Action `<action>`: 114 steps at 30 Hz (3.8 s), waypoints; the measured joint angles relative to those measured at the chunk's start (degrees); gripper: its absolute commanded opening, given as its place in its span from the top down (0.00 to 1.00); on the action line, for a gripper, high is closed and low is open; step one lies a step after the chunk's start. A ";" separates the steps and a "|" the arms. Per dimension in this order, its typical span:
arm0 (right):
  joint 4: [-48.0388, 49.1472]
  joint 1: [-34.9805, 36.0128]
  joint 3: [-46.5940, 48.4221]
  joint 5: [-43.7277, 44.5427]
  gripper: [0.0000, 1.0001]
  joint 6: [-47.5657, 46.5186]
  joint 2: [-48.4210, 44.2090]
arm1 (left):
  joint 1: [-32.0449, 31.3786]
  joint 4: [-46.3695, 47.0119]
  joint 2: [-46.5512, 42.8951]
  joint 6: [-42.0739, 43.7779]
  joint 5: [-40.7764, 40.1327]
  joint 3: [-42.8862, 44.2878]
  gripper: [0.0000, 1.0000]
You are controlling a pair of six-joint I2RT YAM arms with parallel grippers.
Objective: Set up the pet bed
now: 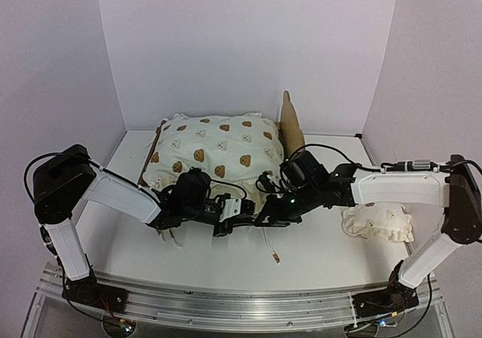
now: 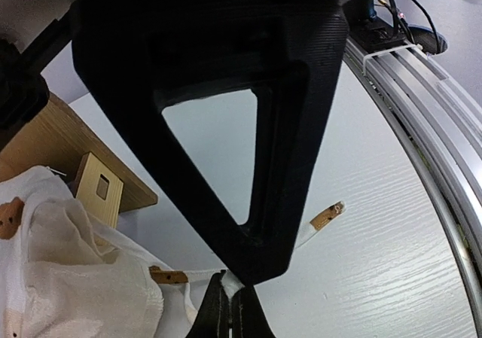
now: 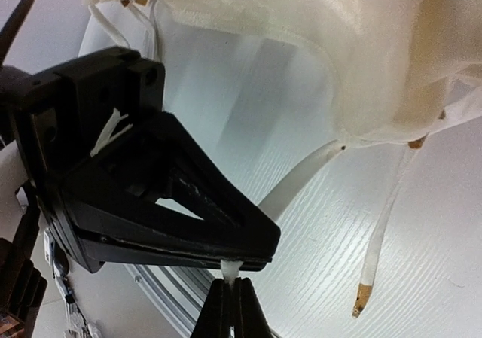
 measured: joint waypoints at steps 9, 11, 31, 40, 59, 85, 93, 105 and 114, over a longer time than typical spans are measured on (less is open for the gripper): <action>7.09 -3.40 -9.76 15.41 0.73 6.52 -4.91 | 0.14 -4.77 0.07 -23.24 -8.84 3.23 1.00; 9.38 -3.43 -10.37 18.37 0.71 6.74 -3.42 | 0.24 -5.63 0.42 -28.17 -9.99 3.97 1.00; 30.42 -3.28 -12.34 32.93 0.75 6.31 8.21 | 0.26 -6.09 3.28 -39.94 -13.61 5.56 1.00; 33.22 -3.27 -12.53 32.19 0.91 6.66 9.96 | 0.26 -5.68 3.72 -39.92 -14.11 5.56 1.00; 20.39 -3.27 -12.55 24.80 1.00 -2.57 -1.07 | 0.28 -7.89 7.23 -38.02 -11.77 14.00 1.00; 12.77 -5.33 -9.97 12.74 0.91 -7.70 -4.98 | 0.44 -21.35 17.89 -16.09 -9.45 26.65 1.00; 11.44 -5.47 -9.80 12.89 0.75 -6.51 -4.96 | 0.17 -18.23 20.59 -10.52 -6.67 28.05 1.00; 5.78 -12.51 -12.67 10.61 0.75 -4.05 -13.38 | 0.03 -11.80 21.62 -10.31 -3.91 28.00 1.00; 9.72 -16.41 -15.94 1.87 0.62 -3.14 -8.83 | -0.14 -11.15 21.62 -10.31 -3.86 28.00 1.00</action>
